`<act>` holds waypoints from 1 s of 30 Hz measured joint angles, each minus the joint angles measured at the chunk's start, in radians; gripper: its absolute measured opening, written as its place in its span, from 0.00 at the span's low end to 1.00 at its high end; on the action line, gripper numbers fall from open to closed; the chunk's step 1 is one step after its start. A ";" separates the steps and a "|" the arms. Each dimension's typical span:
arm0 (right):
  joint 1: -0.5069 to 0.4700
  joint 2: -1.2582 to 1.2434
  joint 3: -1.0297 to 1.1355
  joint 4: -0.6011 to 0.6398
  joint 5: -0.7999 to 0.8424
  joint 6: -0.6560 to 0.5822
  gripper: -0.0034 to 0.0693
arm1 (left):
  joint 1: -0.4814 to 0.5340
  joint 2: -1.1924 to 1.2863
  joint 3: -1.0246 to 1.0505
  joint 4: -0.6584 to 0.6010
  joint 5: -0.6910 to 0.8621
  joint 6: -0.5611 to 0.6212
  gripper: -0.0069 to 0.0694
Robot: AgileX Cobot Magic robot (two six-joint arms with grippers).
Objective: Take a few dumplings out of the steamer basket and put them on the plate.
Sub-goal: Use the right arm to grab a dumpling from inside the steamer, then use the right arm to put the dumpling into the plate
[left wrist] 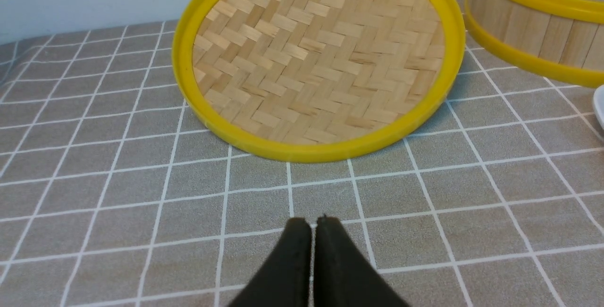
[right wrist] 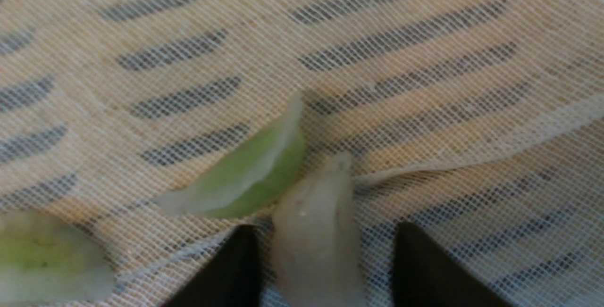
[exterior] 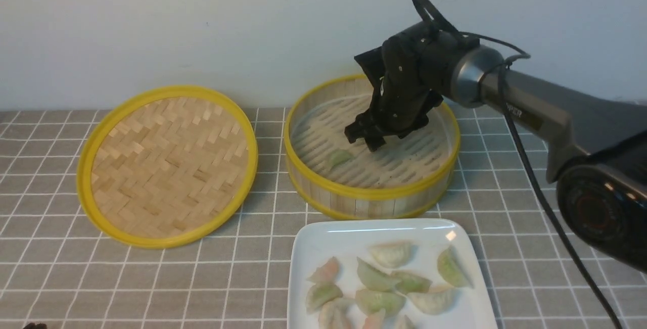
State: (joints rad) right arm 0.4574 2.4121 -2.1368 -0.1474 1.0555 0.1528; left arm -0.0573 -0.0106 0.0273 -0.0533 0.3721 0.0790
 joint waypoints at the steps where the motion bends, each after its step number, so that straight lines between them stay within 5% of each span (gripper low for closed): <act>1: 0.000 -0.001 0.000 -0.001 0.003 0.001 0.34 | 0.000 0.000 0.000 0.000 0.000 0.000 0.08; 2: 0.000 -0.004 0.000 -0.002 0.004 0.001 0.26 | 0.000 0.000 0.000 0.000 0.000 0.000 0.08; 13: 0.000 -0.290 0.092 0.138 0.171 -0.077 0.28 | 0.000 0.000 0.000 0.000 0.001 0.000 0.08; 20: 0.006 -0.641 0.594 0.472 0.180 -0.153 0.28 | 0.000 0.000 0.000 0.000 0.001 0.000 0.08; 30: 0.091 -0.663 0.963 0.469 0.171 -0.124 0.28 | 0.000 0.000 0.000 0.000 0.001 0.000 0.08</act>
State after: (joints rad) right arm 0.5480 1.7491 -1.1736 0.3212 1.2265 0.0290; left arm -0.0573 -0.0106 0.0273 -0.0533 0.3732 0.0790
